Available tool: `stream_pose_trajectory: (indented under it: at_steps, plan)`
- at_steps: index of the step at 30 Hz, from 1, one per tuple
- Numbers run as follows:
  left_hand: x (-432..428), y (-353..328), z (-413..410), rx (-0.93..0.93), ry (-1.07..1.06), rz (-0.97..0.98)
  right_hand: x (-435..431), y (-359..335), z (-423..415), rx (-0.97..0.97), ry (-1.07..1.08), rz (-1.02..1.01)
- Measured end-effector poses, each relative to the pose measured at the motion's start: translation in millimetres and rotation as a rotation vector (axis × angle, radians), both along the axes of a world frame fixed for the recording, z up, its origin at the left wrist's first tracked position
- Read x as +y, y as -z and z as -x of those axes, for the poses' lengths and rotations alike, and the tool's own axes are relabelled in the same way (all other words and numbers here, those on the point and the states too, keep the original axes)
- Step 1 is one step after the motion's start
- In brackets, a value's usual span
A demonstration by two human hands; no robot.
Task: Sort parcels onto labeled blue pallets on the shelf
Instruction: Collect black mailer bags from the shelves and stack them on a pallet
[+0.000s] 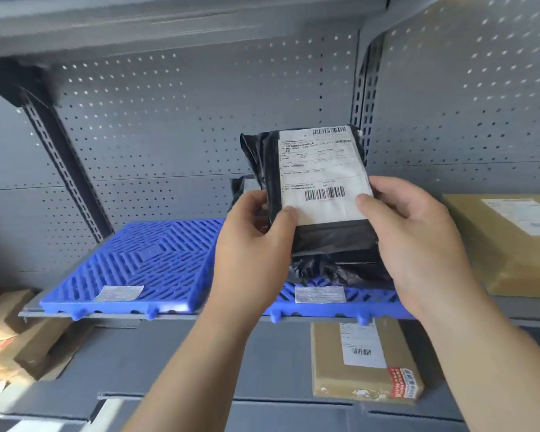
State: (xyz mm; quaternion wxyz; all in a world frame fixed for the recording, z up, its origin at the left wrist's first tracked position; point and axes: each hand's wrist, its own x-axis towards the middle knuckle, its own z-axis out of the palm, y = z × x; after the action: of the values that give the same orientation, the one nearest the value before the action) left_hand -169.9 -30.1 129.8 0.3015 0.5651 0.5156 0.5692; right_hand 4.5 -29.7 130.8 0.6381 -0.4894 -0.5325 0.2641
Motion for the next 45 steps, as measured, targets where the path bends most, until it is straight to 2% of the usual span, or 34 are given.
stream_pose_trajectory:
  at_steps: [4, 8, 19, 30, 33, 38, 45]
  plan:
    - [24, -9, -11, 0.168, 0.063, 0.006, 13, -4, -13, -0.016, 0.116, -0.02]
    - [48, -17, -25, 0.323, 0.047, -0.02, 29, -6, -30, -0.026, 0.135, 0.01]
    - [89, -23, -75, 0.64, -0.046, -0.045, 83, -5, -79, -0.018, 0.086, 0.092]
    - [105, -11, -103, 1.039, -0.134, 0.071, 109, 24, -108, -0.112, 0.024, 0.262]
    - [106, -7, -107, 1.073, -0.138, 0.083, 108, 29, -113, -0.204, -0.022, 0.301]
    - [102, -4, -113, 1.054, -0.192, 0.058, 103, 29, -118, -0.242, 0.012, 0.304]
    - [84, -6, -120, 1.034, -0.244, 0.039, 88, 24, -121, -0.39, 0.038, 0.227]
